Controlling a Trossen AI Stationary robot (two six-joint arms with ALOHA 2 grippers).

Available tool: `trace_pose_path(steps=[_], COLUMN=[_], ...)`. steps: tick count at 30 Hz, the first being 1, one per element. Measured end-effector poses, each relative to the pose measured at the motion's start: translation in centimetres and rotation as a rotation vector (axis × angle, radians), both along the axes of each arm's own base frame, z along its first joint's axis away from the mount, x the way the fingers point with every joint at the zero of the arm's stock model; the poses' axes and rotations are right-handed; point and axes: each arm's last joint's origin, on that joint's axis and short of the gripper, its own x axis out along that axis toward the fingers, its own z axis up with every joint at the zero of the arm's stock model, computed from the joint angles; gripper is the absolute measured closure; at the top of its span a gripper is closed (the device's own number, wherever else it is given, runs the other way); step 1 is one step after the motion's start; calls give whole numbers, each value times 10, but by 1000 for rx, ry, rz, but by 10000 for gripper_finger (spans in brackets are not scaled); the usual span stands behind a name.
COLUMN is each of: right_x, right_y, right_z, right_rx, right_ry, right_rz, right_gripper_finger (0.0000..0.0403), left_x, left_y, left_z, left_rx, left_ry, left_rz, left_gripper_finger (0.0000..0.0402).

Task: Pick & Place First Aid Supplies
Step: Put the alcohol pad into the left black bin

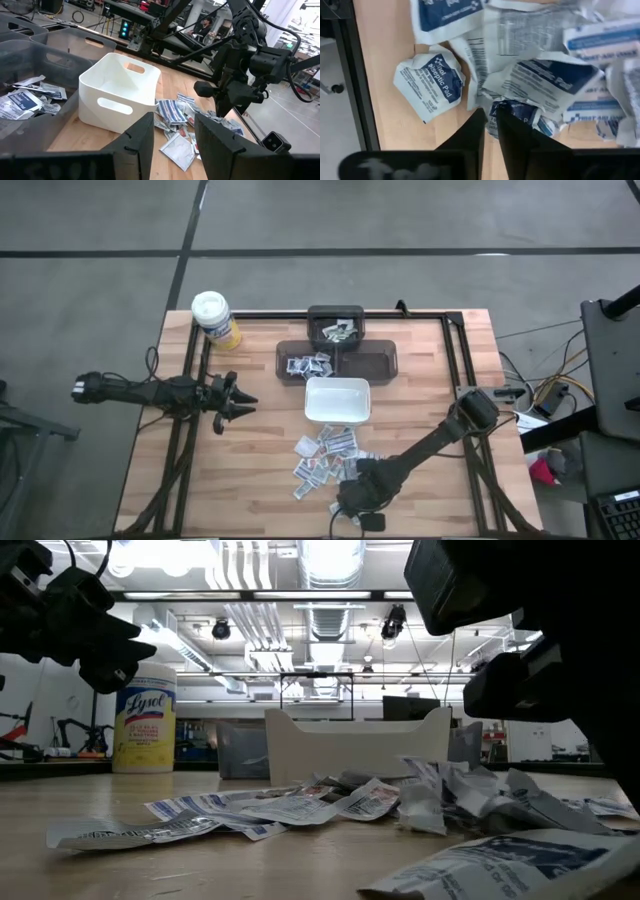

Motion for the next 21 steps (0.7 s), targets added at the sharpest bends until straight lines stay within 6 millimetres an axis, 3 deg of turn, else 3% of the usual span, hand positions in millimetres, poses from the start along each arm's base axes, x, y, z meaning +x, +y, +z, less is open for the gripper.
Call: trace_pose_path(steps=[10,21], right_x=[-1,-11], right_y=[-1,-7], right_z=[0,7], right_rx=[-7,-54], right_ry=[13,95], right_rz=[0,-17], right_gripper_finger=[392,394], left_x=[0,0], left_y=[0,0], left_z=[0,0], left_rx=[0,0], left_ry=[0,1], left_rz=[0,0], left_gripper_finger=[266,266])
